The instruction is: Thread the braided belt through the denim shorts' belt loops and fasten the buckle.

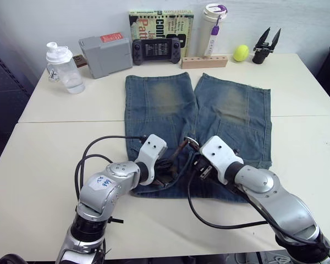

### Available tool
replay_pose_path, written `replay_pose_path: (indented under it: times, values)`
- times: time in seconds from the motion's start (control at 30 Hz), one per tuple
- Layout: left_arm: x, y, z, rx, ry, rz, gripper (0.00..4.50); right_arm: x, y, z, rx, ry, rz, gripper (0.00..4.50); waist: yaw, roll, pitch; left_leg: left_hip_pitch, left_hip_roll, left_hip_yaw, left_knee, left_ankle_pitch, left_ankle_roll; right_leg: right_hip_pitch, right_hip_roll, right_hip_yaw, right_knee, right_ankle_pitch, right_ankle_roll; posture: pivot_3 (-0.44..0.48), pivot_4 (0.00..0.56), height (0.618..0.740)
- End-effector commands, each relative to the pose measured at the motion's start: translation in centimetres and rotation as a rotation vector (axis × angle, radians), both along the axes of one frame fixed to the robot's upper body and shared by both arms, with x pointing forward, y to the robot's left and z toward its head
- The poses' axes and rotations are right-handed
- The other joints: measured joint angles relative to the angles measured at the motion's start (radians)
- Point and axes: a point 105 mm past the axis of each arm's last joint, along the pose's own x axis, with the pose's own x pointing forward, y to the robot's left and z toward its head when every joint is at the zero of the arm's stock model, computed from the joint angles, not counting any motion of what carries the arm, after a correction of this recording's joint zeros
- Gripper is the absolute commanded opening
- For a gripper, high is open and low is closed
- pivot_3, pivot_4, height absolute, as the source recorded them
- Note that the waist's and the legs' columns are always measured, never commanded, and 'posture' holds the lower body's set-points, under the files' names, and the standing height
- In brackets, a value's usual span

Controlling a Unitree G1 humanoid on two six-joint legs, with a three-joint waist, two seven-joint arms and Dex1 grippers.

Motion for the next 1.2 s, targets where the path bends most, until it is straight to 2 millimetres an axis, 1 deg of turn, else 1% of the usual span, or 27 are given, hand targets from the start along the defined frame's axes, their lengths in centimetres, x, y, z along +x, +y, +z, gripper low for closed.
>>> replay_pose_path:
  times: [0.03,0.13,0.3,0.47,0.57,0.7,0.77,0.83,0.87,0.9,0.93,0.97,1.03,1.07,1.1,1.13,1.17,1.2]
  values:
    - [0.0,-0.1,-1.7,0.048,0.068,0.016,0.0,-1.3,1.4,-0.1,-0.036,-0.009,0.098,0.04,0.0,0.0,0.0,0.0,0.0,0.0,0.0,0.0,0.0,0.0,0.0,0.0,0.0,0.0,0.0,0.0,0.15,0.731]
    - [0.2,-0.8,-1.5,0.04,0.05,-0.004,0.0,-2.2,2.1,-1.0,-0.046,0.046,0.164,0.04,0.002,0.0,0.0,0.0,0.0,0.0,0.0,0.0,0.0,0.0,0.0,0.0,0.0,0.0,0.0,0.0,0.15,0.731]
    - [0.0,-1.9,-0.7,0.009,0.003,-0.071,0.0,-3.0,2.6,-1.7,-0.046,0.095,0.224,0.04,0.002,-0.001,0.0,0.0,0.0,0.0,0.0,0.0,0.0,0.001,-0.001,0.0,0.0,0.0,0.0,0.0,0.15,0.731]
    - [0.1,-3.3,0.6,-0.017,-0.132,-0.169,0.0,-4.0,3.2,-2.2,-0.066,0.133,0.324,0.04,0.002,-0.001,0.0,0.0,0.0,0.0,0.0,0.0,0.0,0.001,0.0,0.0,-0.001,0.0,0.0,0.0,0.15,0.731]
    - [0.2,-3.5,0.9,-0.036,-0.163,-0.187,0.0,-4.1,3.2,-2.3,-0.073,0.139,0.342,0.04,0.002,-0.001,0.0,0.0,0.0,0.0,0.0,0.0,0.0,0.001,0.0,-0.001,-0.001,0.0,0.0,0.0,0.15,0.731]
    - [0.6,-4.3,1.8,-0.112,-0.194,-0.203,0.0,-4.0,2.5,-2.8,-0.142,0.149,0.39,0.04,0.003,-0.001,0.0,0.0,0.0,0.0,0.0,0.0,0.0,0.001,0.0,-0.001,-0.001,0.0,0.0,0.0,0.15,0.731]
    - [0.5,-4.5,1.9,-0.119,-0.204,-0.223,0.0,-3.8,2.1,-2.7,-0.131,0.144,0.367,0.04,0.003,-0.001,0.0,0.0,-0.001,-0.001,0.0,0.0,0.0,0.001,0.0,-0.001,-0.001,0.0,0.0,0.0,0.15,0.731]
    - [0.5,-4.6,1.9,-0.124,-0.203,-0.226,0.0,-3.3,1.7,-2.1,-0.102,0.123,0.327,0.04,0.004,-0.001,0.0,-0.001,0.0,-0.001,0.0,0.0,0.0,0.001,0.0,-0.001,-0.001,0.0,0.0,0.0,0.15,0.731]
    - [0.4,-4.7,1.8,-0.123,-0.203,-0.23,0.0,-3.1,1.4,-1.7,-0.087,0.112,0.309,0.54,0.003,-0.001,0.0,-0.001,0.0,-0.001,0.0,0.0,0.0,0.001,0.0,-0.001,-0.001,0.0,0.0,0.0,0.15,0.731]
    - [0.4,-4.7,1.8,-0.126,-0.201,-0.229,0.0,-3.0,1.1,-1.3,-0.072,0.105,0.297,0.54,0.003,-0.001,0.0,0.0,-0.001,-0.001,0.0,0.0,0.0,0.001,0.0,-0.001,-0.001,0.0,0.0,0.0,0.15,0.731]
    - [0.4,-4.8,1.8,-0.129,-0.2,-0.229,0.0,-3.0,0.9,-1.0,-0.051,0.105,0.29,1.21,0.003,-0.001,0.0,0.0,0.0,-0.001,0.0,0.0,0.0,0.001,0.0,-0.001,-0.001,0.0,0.0,0.0,0.15,0.731]
    - [0.4,-4.8,1.8,-0.129,-0.2,-0.231,0.0,-3.2,0.8,-0.7,-0.022,0.116,0.289,1.45,0.003,-0.001,0.0,0.0,0.0,-0.001,0.0,0.0,0.0,0.001,0.0,-0.001,-0.001,0.0,0.0,0.0,0.15,0.731]
    - [0.3,-4.9,1.7,-0.13,-0.199,-0.235,0.0,-3.2,-0.1,0.5,0.012,0.112,0.268,2.1,0.003,-0.001,0.0,0.0,0.0,-0.001,0.0,0.0,0.0,0.001,0.0,-0.001,-0.001,0.0,0.0,0.0,0.15,0.731]
    - [0.2,-4.9,1.7,-0.13,-0.2,-0.237,0.0,-3.3,-0.5,1.0,0.022,0.115,0.267,2.72,0.004,-0.001,0.0,-0.001,0.0,-0.001,0.0,0.0,0.0,0.001,0.0,-0.002,-0.001,0.0,0.0,0.0,0.15,0.731]
    - [0.2,-4.9,1.6,-0.13,-0.201,-0.238,0.0,-3.4,-1.0,1.5,0.034,0.121,0.271,2.94,0.004,-0.001,0.0,-0.001,0.0,-0.001,0.0,0.0,0.0,0.001,-0.001,-0.001,-0.001,0.0,0.0,0.0,0.15,0.731]
    - [0.2,-4.9,1.6,-0.13,-0.201,-0.237,0.0,-3.5,-1.5,2.1,0.047,0.127,0.27,3.07,0.004,-0.001,0.0,-0.001,0.0,-0.001,0.0,0.0,0.0,0.001,-0.001,-0.001,-0.001,0.0,0.0,0.0,0.15,0.731]
    - [0.2,-4.9,1.6,-0.13,-0.201,-0.236,0.0,-3.7,-2.3,2.8,0.052,0.141,0.277,3.69,0.005,-0.001,0.0,-0.001,0.0,-0.001,0.0,0.0,0.0,0.001,-0.001,-0.001,-0.001,0.0,0.0,0.0,0.15,0.731]
    - [0.2,-4.9,1.6,-0.131,-0.201,-0.235,0.0,-3.9,-2.8,3.3,0.057,0.151,0.282,3.94,0.006,-0.001,0.0,-0.001,-0.001,-0.001,0.0,0.0,0.0,0.001,-0.001,-0.002,-0.001,0.0,0.0,0.0,0.15,0.731]
